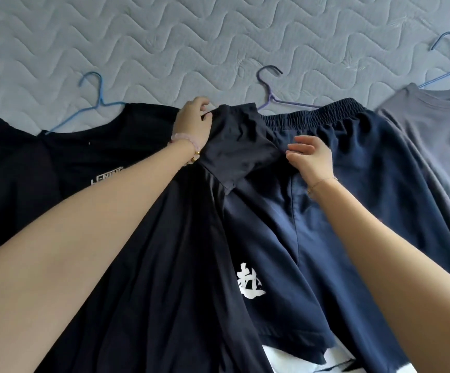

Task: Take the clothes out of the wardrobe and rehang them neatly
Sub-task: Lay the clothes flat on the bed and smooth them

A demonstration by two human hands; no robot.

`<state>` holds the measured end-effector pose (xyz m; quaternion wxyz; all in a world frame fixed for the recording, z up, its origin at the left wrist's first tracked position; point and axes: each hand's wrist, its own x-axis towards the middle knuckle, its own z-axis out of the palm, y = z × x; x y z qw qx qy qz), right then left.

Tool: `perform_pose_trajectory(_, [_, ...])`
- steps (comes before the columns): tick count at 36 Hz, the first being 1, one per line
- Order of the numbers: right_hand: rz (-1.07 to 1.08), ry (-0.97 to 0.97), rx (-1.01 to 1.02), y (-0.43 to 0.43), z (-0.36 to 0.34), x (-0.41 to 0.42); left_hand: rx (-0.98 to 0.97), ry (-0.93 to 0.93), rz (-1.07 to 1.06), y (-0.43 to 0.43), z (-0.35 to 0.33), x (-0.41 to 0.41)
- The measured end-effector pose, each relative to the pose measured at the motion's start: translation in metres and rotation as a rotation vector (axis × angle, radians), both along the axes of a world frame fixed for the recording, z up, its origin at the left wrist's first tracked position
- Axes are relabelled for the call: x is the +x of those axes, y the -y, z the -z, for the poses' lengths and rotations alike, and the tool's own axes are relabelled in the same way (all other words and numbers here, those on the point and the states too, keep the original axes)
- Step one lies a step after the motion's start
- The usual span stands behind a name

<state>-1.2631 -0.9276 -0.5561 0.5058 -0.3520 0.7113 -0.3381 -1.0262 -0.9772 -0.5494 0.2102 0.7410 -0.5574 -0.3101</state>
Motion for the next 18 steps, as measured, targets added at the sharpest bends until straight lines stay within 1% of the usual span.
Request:
perform_pose_trajectory(4, [-0.077,-0.083,0.025,-0.048,-0.006,-0.018,-0.052,-0.019,-0.03,-0.084,-0.003,0.001])
perform_pose_trajectory(8, [-0.085,-0.149,0.053,-0.122,-0.005,-0.039,0.005,-0.108,-0.133,-0.196,-0.006,-0.027])
perform_pose_trajectory(11, [-0.087,-0.215,0.144,-0.188,-0.005,-0.056,0.09,-0.171,-0.128,-0.278,-0.004,-0.062])
perform_pose_trajectory(14, [-0.062,-0.225,0.267,-0.249,-0.003,-0.066,0.202,-0.21,-0.098,-0.343,0.001,-0.092])
perform_pose_trajectory(18, [-0.065,-0.167,0.462,-0.302,-0.002,-0.066,0.29,-0.16,-0.057,-0.392,0.001,-0.12])
